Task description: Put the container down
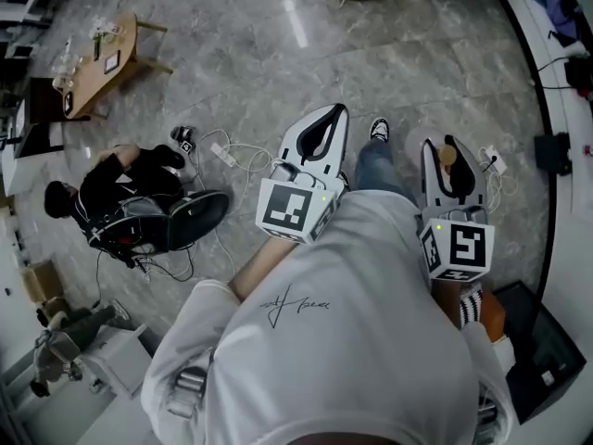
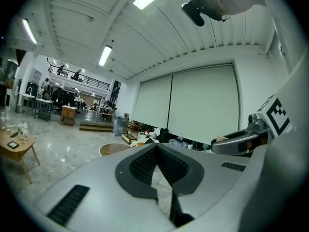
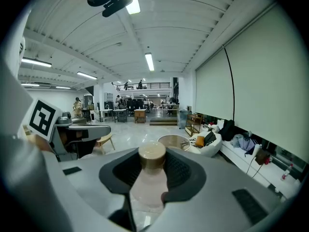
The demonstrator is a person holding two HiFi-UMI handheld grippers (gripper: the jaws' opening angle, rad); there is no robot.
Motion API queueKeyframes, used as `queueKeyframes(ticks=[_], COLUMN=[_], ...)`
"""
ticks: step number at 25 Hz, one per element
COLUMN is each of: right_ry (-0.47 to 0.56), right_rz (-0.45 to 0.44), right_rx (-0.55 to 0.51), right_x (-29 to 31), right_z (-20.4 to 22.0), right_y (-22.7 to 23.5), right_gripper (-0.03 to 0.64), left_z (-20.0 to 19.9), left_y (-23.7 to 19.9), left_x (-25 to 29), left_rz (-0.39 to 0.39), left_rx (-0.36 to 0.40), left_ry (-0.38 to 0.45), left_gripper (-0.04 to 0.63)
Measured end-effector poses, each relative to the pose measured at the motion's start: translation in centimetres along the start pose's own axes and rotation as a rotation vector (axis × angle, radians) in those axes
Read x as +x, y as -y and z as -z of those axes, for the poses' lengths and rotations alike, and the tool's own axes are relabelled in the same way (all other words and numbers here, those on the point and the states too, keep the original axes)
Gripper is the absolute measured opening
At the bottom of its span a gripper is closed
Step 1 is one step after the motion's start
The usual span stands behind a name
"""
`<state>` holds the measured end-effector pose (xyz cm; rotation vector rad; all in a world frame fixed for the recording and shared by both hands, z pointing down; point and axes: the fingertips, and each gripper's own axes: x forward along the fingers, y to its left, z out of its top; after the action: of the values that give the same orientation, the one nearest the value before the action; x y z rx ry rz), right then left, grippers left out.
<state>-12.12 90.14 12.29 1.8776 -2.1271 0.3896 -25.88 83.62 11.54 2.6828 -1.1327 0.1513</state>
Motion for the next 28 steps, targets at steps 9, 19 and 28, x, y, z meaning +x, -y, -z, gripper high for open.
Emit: queueKeyframes(ticks=[9,19,28], right_ry=[0.012,0.029,0.032], right_rz=[-0.080,-0.145,-0.186], right_rx=[-0.013,-0.039,-0.050], right_x=[6.9,14.1,18.5], right_z=[-3.0,-6.3,-8.2], right_y=[3.4,7.9,12.3], right_gripper=[0.140,0.140,0.140], left_z=[-2.0,-4.3,-4.9], left_y=[-3.2,-4.9,-5.2], left_x=[6.6,14.0,20.7], left_rz=[-0.046,-0.089,-0.103], left_rx=[-0.012,-0.002,0.014], left_ry=[0.007,0.013,0.010], left_gripper=[0.018,0.018,0.018])
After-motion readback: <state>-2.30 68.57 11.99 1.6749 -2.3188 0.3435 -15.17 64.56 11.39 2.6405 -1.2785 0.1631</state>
